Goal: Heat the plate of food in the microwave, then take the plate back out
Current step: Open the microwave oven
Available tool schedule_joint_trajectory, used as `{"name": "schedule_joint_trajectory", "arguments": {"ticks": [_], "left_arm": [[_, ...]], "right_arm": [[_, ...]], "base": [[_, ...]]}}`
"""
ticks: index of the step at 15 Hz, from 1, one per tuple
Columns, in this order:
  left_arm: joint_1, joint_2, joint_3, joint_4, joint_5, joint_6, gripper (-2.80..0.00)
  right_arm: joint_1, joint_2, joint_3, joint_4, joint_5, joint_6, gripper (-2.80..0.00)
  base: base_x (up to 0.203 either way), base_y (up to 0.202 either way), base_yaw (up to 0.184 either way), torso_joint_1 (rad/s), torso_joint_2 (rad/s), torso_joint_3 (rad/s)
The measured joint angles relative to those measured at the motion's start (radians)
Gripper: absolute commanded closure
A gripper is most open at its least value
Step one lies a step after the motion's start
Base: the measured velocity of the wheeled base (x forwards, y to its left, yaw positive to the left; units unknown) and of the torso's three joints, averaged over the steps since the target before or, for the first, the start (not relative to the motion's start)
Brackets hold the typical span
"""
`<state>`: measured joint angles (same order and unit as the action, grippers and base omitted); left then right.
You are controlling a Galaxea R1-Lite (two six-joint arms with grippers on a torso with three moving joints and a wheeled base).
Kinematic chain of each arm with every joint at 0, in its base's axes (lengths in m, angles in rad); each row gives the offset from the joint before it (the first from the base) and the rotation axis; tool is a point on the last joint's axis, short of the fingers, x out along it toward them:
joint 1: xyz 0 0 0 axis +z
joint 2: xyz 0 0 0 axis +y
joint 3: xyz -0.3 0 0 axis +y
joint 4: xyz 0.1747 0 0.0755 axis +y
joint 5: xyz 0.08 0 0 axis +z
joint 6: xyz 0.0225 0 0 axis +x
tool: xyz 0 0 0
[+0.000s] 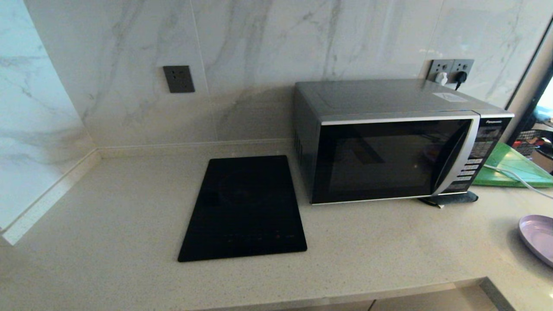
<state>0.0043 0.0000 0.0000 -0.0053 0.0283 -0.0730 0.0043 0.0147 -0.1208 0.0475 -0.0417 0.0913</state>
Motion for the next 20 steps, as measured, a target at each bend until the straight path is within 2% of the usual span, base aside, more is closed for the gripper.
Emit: {"name": "schedule_joint_trajectory", "arguments": {"ticks": [4,9,15,20], "left_arm": [[0.0,0.0,0.0,0.0,0.0,0.0,0.0],[0.0,0.0,0.0,0.0,0.0,0.0,0.0],[0.0,0.0,0.0,0.0,0.0,0.0,0.0],[0.0,0.0,0.0,0.0,0.0,0.0,0.0]], "right_arm": [[0.0,0.073,-0.115,0.004,-0.021,0.0,0.0],[-0.001,0.316,-0.364,0.004,-0.105,0.0,0.0],[-0.004,0.638,-0.682,0.004,-0.355,-0.014,0.0],[-0.004,0.809,-0.734,0.001,-0.474,-0.039,0.0]], "base": [[0.0,0.0,0.0,0.0,0.0,0.0],[0.0,0.0,0.0,0.0,0.0,0.0],[0.0,0.0,0.0,0.0,0.0,0.0],[0.0,0.0,0.0,0.0,0.0,0.0]]}}
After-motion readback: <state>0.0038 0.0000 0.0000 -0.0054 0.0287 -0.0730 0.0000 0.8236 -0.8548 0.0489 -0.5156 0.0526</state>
